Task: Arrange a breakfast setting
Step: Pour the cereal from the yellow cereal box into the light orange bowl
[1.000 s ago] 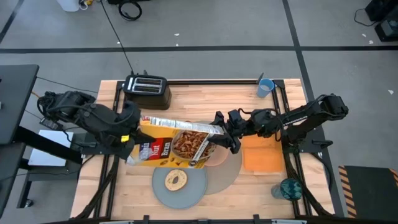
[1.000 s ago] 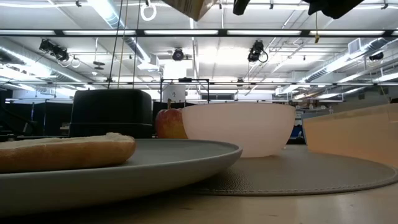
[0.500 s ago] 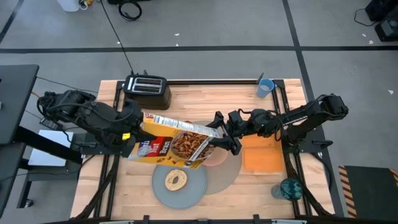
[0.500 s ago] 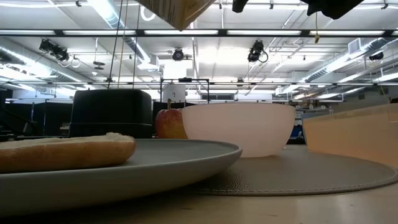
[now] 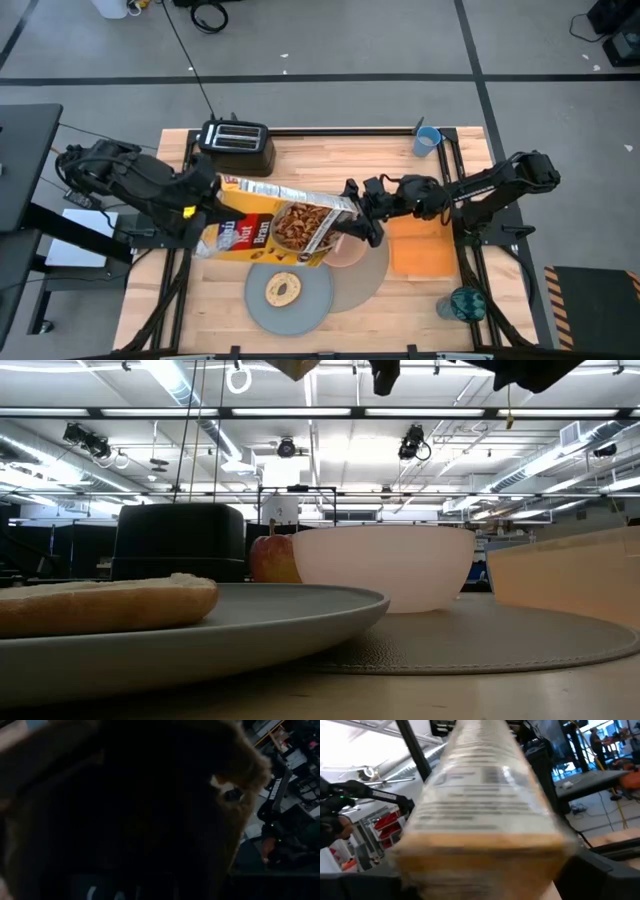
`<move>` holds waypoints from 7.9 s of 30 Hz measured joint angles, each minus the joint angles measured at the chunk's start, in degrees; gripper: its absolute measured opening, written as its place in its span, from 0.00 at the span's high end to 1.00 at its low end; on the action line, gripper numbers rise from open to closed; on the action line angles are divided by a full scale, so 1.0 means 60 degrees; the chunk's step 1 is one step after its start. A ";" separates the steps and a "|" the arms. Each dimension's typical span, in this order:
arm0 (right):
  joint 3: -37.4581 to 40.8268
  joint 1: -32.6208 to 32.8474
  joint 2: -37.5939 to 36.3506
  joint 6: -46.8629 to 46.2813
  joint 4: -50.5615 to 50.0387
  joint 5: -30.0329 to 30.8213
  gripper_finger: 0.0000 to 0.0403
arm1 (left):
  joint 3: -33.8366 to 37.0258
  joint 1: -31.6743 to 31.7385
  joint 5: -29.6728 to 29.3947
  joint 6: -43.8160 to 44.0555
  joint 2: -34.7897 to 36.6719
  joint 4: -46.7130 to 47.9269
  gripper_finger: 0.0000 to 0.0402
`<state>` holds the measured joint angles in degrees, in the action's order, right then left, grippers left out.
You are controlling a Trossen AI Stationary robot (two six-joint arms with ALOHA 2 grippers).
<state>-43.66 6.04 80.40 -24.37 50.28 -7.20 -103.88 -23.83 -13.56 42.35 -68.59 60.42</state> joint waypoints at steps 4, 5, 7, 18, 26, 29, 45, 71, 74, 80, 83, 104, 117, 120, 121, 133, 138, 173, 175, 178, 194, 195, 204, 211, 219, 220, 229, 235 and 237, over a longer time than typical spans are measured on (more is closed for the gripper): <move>-0.0004 -0.0105 0.0000 -0.0344 0.0131 -0.0020 0.19 | 0.0000 0.0000 -0.0043 -0.0209 0.0022 0.0000 0.99; -0.0004 -0.0120 0.0000 -0.0496 0.0140 -0.0085 0.20 | 0.0000 0.0000 -0.0084 -0.0316 0.0021 -0.0029 0.99; -0.0004 -0.0154 0.0000 -0.0770 0.0199 -0.0279 0.22 | 0.0000 0.0000 -0.0177 -0.0487 0.0021 -0.0130 0.99; -0.0004 -0.0201 0.0000 -0.1417 0.0562 0.0342 0.41 | 0.0000 0.0153 -0.0396 -0.0798 0.0025 -0.0214 0.99; 0.0000 -0.0207 0.0000 -0.0914 0.0891 0.0480 0.55 | 0.0000 0.0149 -0.0665 -0.1169 0.0023 -0.0472 0.99; 0.0000 -0.0207 0.0000 -0.0707 0.1001 0.0453 0.60 | 0.0000 0.0153 -0.0683 -0.1169 0.0025 -0.0493 0.99; 0.0004 -0.0217 0.0003 -0.0414 0.1114 0.0452 0.62 | -0.0007 0.0149 -0.0739 -0.0667 0.0021 -0.0698 0.81; 0.0520 -0.0342 -0.1230 -0.0236 0.1421 -0.0344 0.62 | -0.0007 -0.0854 -0.0978 -0.1463 0.1308 -0.2083 0.53; 0.1161 -0.0400 -0.2043 -0.0261 0.1276 -0.0281 0.62 | -0.0007 -0.0883 -0.1335 -0.1847 0.1367 -0.1959 0.53; 0.2358 -0.0648 -0.4122 -0.0744 0.0021 -0.0270 0.62 | 0.0000 -0.0885 -0.2346 -0.2171 0.1376 -0.1002 0.53; 0.2521 -0.0799 -0.5045 -0.0745 -0.1159 -0.0266 0.62 | 0.0000 -0.0878 -0.3108 -0.2134 0.1336 -0.0390 0.53; 0.2528 -0.2967 -0.8651 0.0844 -0.5395 -0.2754 0.62 | 0.2619 -0.0871 -0.5942 0.1599 0.1245 -0.0906 0.53; 0.2524 -0.4656 -1.0221 0.0916 -0.8258 -0.4122 0.62 | 0.4414 -0.0871 -0.5933 0.2935 0.1245 -0.1492 0.53; 0.2410 -0.4785 -1.0341 0.0944 -0.9013 -0.4381 0.62 | 0.4527 -0.0871 -0.5634 0.3040 0.1245 -0.1556 0.53; 0.2285 -0.4815 -1.0349 0.1061 -0.9325 -0.4411 0.62 | 0.4575 -0.0871 -0.5598 0.3050 0.1248 -0.1650 0.53; 0.0158 -0.5205 -1.0291 0.3222 -1.4078 -0.4229 0.62 | 0.4597 -0.0885 -0.5308 0.3085 0.0644 -0.1749 0.53; -0.0620 -0.5201 -1.0181 0.4197 -1.6073 -0.4001 0.62 | 0.4597 -0.0882 -0.5271 0.3089 0.0494 -0.2014 0.53; -0.5360 -0.3083 -0.4282 0.8517 -1.9048 -0.2461 0.62 | 0.4590 -0.0069 -0.4947 0.2753 0.0057 -0.1736 0.53; -0.5509 -0.2965 -0.4112 0.8578 -1.9074 -0.2409 0.62 | 0.4590 0.0059 -0.4947 0.2662 0.0057 -0.1726 0.53; -0.5692 -0.2794 -0.3869 0.8710 -1.9179 -0.2160 0.62 | 0.4590 0.0163 -0.4949 0.2368 0.0057 -0.1729 0.53; -0.6470 -0.2021 -0.2997 0.8946 -1.9474 -0.1391 0.62 | 0.4590 0.0277 -0.4943 0.2235 0.0057 -0.1732 0.53; -0.6470 -0.1986 -0.2960 0.8928 -1.9495 -0.1417 0.62 | 0.4590 0.0277 -0.4940 0.2254 0.0057 -0.1731 0.53; -0.6466 -0.1938 -0.2958 0.8385 -1.9530 -0.1127 0.62 | 0.4590 0.0277 -0.4537 0.2248 0.0057 -0.1728 0.53; -0.6514 -0.1749 -0.2953 0.8266 -1.9381 -0.1351 0.62 | 0.4590 0.0277 -0.4535 0.2229 0.0057 -0.1649 0.53; -0.7026 -0.1686 -0.2853 0.8236 -1.9576 -0.1367 0.62 | 0.4590 0.0277 -0.4532 0.2237 0.0057 -0.1649 0.53; -0.7047 -0.1680 -0.2853 0.8235 -1.9597 -0.1354 0.62 | 0.4590 0.0277 -0.4532 0.2237 0.0057 -0.1649 0.53; -0.7049 -0.1515 -0.2836 0.8052 -1.9811 -0.1339 0.62 | 0.4590 0.0277 -0.4532 0.2266 0.0057 -0.1653 0.53; -0.7049 -0.1466 -0.2834 0.7952 -1.9846 -0.1303 0.62 | 0.4590 0.0277 -0.4532 0.2275 0.0057 -0.1656 0.53; -0.7049 -0.1452 -0.2840 0.7906 -1.9736 -0.1129 0.62 | 0.4590 0.0277 -0.4532 0.2297 0.0057 -0.1656 0.53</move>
<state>-85.95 -2.68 63.36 23.06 -68.14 -13.97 -76.34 -22.17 -40.75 56.13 -68.25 50.48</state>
